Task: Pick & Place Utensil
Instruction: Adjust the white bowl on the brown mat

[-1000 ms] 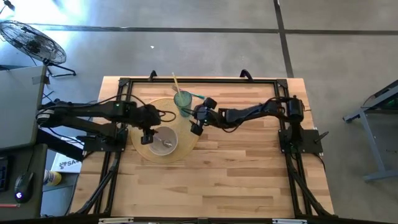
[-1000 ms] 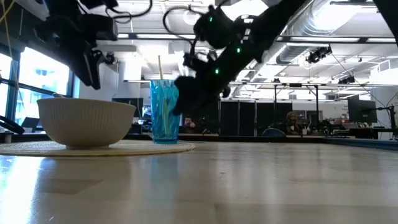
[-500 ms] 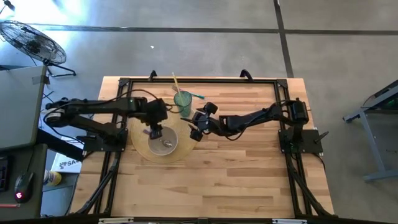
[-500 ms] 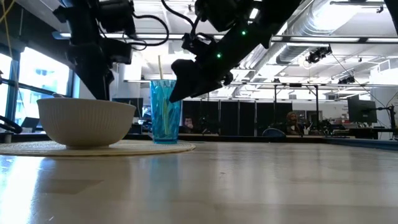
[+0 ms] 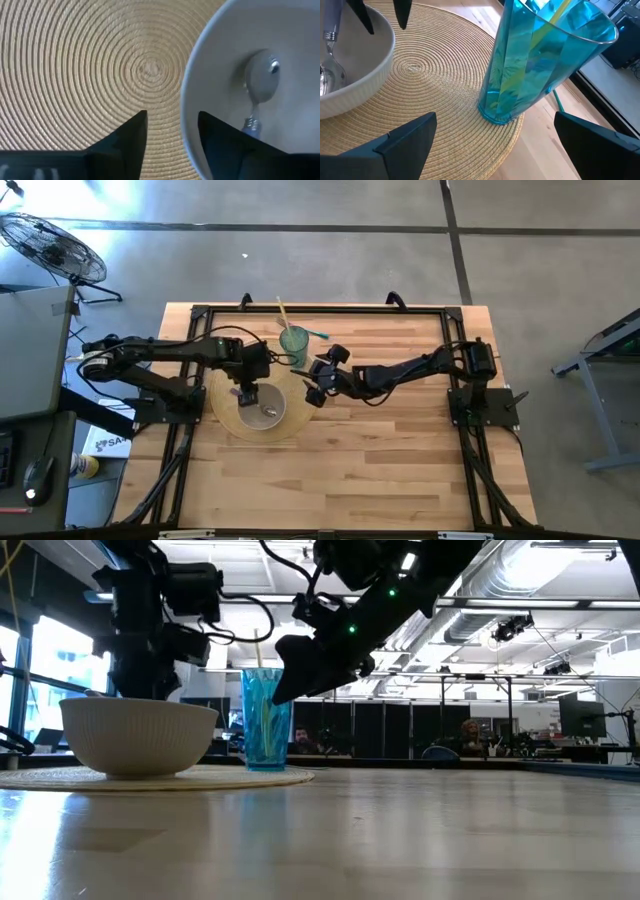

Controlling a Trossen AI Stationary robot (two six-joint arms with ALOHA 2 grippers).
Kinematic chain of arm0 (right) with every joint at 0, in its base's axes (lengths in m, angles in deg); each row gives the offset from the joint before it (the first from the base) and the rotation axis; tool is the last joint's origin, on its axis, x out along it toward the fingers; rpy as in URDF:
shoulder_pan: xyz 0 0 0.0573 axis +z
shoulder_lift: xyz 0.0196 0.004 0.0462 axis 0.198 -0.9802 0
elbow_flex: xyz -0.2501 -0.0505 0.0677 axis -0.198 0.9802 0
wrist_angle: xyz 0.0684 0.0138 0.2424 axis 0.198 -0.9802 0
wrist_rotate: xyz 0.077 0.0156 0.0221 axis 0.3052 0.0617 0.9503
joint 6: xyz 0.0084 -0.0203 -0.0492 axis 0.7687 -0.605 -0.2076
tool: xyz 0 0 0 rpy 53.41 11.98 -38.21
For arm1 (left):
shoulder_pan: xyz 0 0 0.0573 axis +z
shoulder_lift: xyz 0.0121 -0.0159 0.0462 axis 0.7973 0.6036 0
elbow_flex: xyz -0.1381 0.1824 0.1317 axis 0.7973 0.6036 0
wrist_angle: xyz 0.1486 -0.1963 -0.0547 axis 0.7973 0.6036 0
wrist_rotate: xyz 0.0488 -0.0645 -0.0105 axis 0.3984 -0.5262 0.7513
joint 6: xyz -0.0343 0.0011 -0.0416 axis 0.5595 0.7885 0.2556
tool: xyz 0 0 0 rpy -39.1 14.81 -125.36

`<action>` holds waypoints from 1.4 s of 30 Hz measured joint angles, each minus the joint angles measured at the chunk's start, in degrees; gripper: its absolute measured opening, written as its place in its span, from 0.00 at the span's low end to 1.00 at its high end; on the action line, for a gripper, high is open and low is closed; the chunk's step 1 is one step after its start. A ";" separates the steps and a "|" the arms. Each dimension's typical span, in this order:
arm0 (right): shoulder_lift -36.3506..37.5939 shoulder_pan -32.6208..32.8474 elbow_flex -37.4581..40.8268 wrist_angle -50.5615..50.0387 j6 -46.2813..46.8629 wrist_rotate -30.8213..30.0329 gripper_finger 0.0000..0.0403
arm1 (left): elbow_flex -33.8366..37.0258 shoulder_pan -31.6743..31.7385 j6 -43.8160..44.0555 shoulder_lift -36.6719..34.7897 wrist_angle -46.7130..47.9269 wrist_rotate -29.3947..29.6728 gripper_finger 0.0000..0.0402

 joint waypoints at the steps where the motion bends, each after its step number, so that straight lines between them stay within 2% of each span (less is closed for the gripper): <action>1: 0.00 0.00 0.00 0.00 0.01 -0.01 0.99 | 0.16 0.00 0.00 0.07 0.02 0.04 0.40; 10: 0.00 0.00 0.00 0.02 1.24 0.22 0.99 | 0.22 0.00 -0.33 0.06 -1.34 -3.14 0.09; 13: 0.00 0.04 0.00 0.00 1.33 0.65 0.99 | 0.20 0.00 0.29 -0.01 -1.49 -3.60 0.02; 19: 0.00 0.13 0.00 0.00 1.31 0.84 0.99 | 0.22 0.02 2.03 0.01 -1.31 -3.22 0.04; 30: 0.00 0.15 0.00 0.02 1.70 1.94 0.99 | -2.31 0.48 3.46 0.02 -0.58 1.09 0.03; 34: 0.00 0.45 0.00 0.04 1.70 1.92 0.99 | -3.91 4.45 2.40 0.02 1.21 1.33 0.03; 42: 0.00 0.52 0.00 0.04 1.70 1.96 0.99 | -3.97 15.54 -1.57 0.06 0.57 -4.74 0.03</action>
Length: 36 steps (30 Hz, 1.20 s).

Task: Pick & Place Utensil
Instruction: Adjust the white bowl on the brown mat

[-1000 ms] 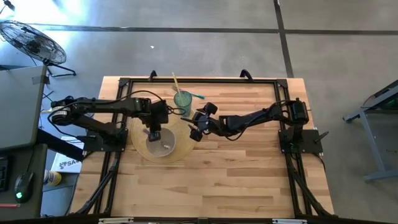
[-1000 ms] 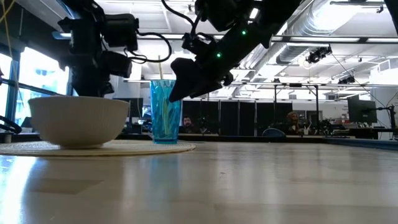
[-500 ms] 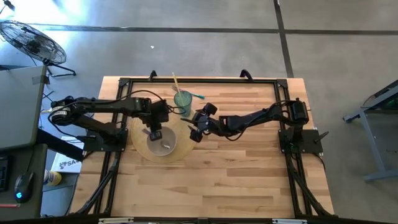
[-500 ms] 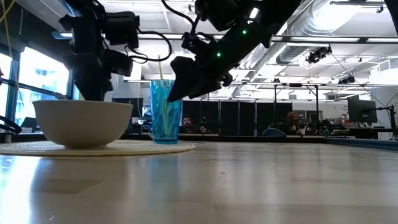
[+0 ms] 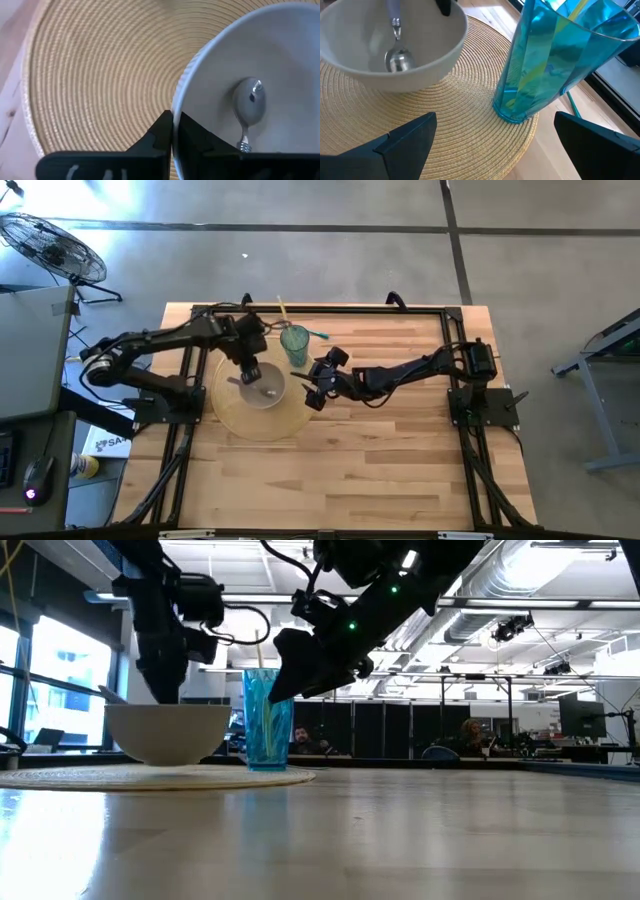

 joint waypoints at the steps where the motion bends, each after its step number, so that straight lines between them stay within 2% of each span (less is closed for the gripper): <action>1: 0.00 0.00 0.00 0.00 0.00 0.00 0.99 | -0.02 1.10 -0.25 0.00 -0.04 -0.31 0.03; 10: 0.00 -0.02 0.00 0.00 0.34 0.78 0.99 | -0.04 7.09 0.62 2.39 -0.94 -3.64 0.03; 18: 0.00 0.33 0.00 -0.02 1.05 1.77 0.99 | -0.10 7.12 1.43 7.80 -1.48 -4.82 0.04; 36: -0.02 0.28 0.02 -0.09 0.87 1.90 0.99 | -0.11 7.36 0.18 6.56 -0.71 -3.40 0.04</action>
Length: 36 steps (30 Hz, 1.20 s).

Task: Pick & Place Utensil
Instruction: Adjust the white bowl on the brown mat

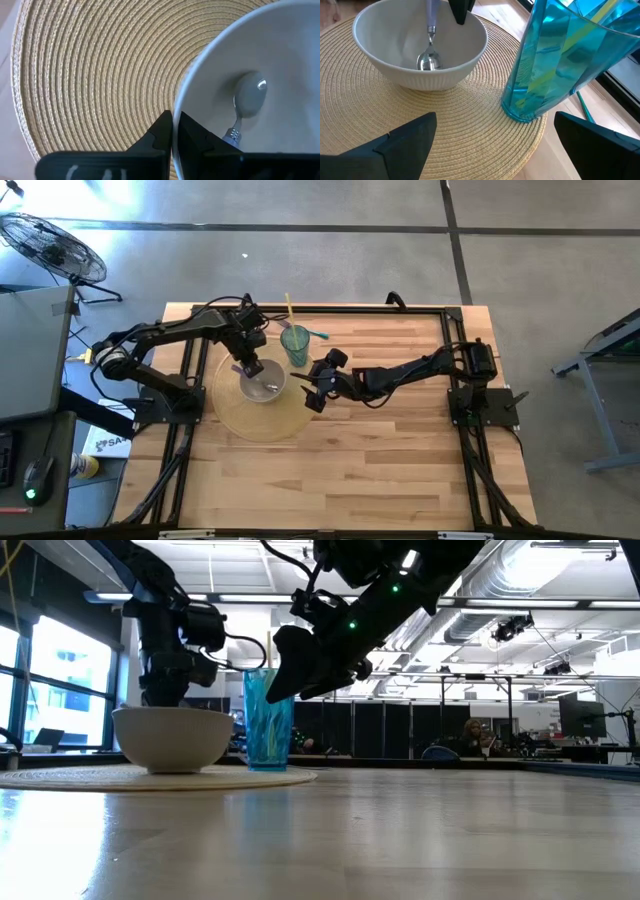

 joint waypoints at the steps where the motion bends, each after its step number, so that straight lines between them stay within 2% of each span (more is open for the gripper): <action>1: 0.00 0.00 0.00 0.00 0.00 0.00 0.99 | -0.09 0.00 -0.07 -0.04 0.10 0.11 0.04; 8: 0.00 0.00 0.00 0.00 -0.02 -0.08 0.99 | -1.62 0.02 -0.09 0.01 -0.06 3.52 0.03; 25: 0.00 0.00 0.00 -0.57 0.28 -0.02 0.99 | -1.62 -0.02 1.46 0.01 -0.88 3.35 0.04; 36: 4.14 0.00 0.02 -7.34 1.88 0.75 0.99 | -1.62 -0.02 1.48 0.01 -1.08 3.39 0.06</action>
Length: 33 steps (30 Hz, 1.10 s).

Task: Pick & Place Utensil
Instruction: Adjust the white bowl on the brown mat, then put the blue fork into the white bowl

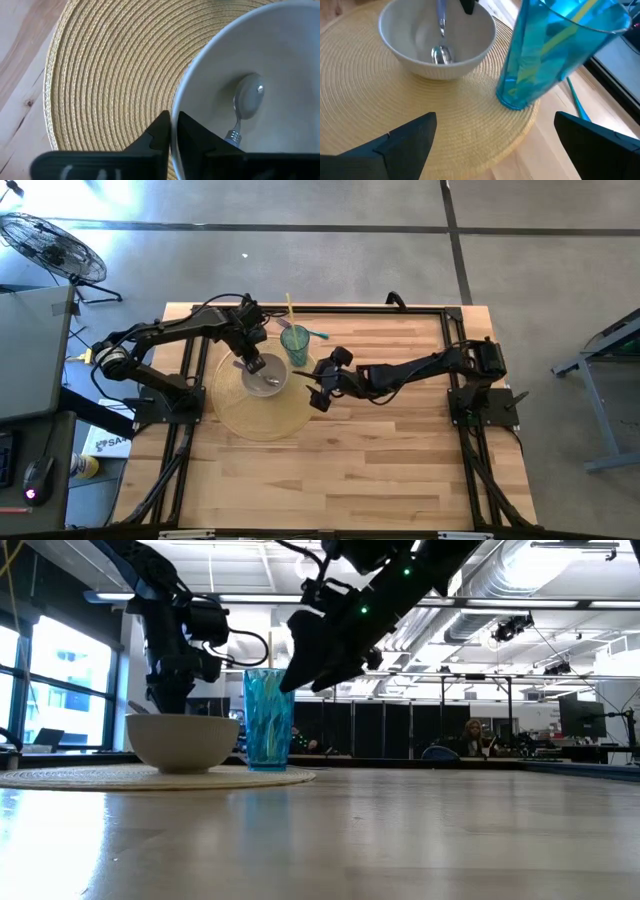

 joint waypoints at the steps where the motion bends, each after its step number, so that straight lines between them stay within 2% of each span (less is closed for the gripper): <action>1: 0.34 0.00 0.02 -0.74 0.09 -0.05 0.99 | 0.00 0.00 0.00 0.00 -0.08 0.00 0.08; 10: 1.61 -0.18 0.00 -4.82 1.16 -0.18 0.99 | 0.00 0.00 0.00 0.00 0.16 -0.02 0.30; 18: 1.63 -5.14 0.00 -13.44 2.12 -0.81 0.98 | 0.00 0.00 -0.91 -1.93 1.99 0.47 0.33; 22: 1.63 -9.38 1.55 -13.79 0.69 1.41 0.95 | -0.03 0.00 -1.40 -5.39 3.19 0.61 0.33; 28: 1.52 -16.17 7.49 -2.35 1.05 8.58 0.85 | -0.04 0.00 -1.12 -12.36 4.99 0.13 0.33; 33: 1.46 -21.16 14.13 13.56 -4.89 20.21 0.72 | 0.22 -0.02 -0.01 -18.14 5.21 -1.53 0.33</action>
